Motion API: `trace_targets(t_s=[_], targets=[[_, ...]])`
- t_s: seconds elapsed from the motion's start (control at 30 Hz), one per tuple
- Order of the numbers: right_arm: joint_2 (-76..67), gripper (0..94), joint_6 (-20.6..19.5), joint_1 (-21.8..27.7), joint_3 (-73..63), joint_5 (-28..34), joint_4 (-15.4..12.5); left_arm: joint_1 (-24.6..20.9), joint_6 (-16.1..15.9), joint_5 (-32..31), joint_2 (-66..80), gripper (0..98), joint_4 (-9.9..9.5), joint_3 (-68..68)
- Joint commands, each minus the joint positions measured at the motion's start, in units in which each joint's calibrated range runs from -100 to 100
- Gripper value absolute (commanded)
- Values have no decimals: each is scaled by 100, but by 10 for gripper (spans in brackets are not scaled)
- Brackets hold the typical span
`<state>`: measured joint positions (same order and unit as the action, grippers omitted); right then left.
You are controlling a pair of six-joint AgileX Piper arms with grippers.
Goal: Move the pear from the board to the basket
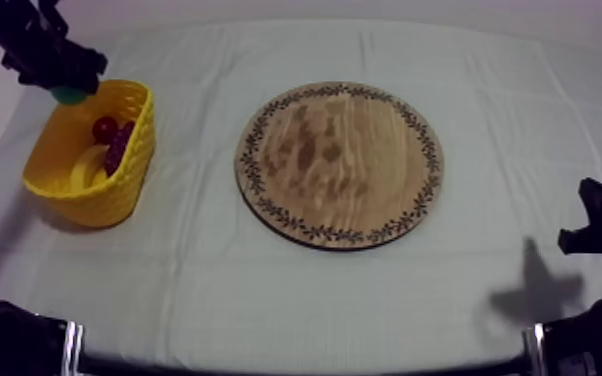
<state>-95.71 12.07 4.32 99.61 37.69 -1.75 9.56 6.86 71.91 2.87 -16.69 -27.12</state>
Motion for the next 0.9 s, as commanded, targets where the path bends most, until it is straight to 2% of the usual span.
trace_targets(t_s=[0.0, 0.37, 0.67, 0.77, 0.87], targets=[[-5, 3, 3, 4, 5, -3, 2, -17, 4, -96, -15, 542, 13, -300], [-5, 3, 1, 1, 5, -3, 2, -45, -21, -708, 72, 523, 64, -1344], [-5, 3, 3, -3, 5, -3, 2, 9, -29, -853, 205, 530, 117, -1573], [-5, 3, 3, -1, 5, -3, 2, 10, 11, -866, 233, 610, 121, -1581], [-5, 3, 3, 3, 5, -3, 2, 6, 69, -785, 250, 778, 123, -1538]])
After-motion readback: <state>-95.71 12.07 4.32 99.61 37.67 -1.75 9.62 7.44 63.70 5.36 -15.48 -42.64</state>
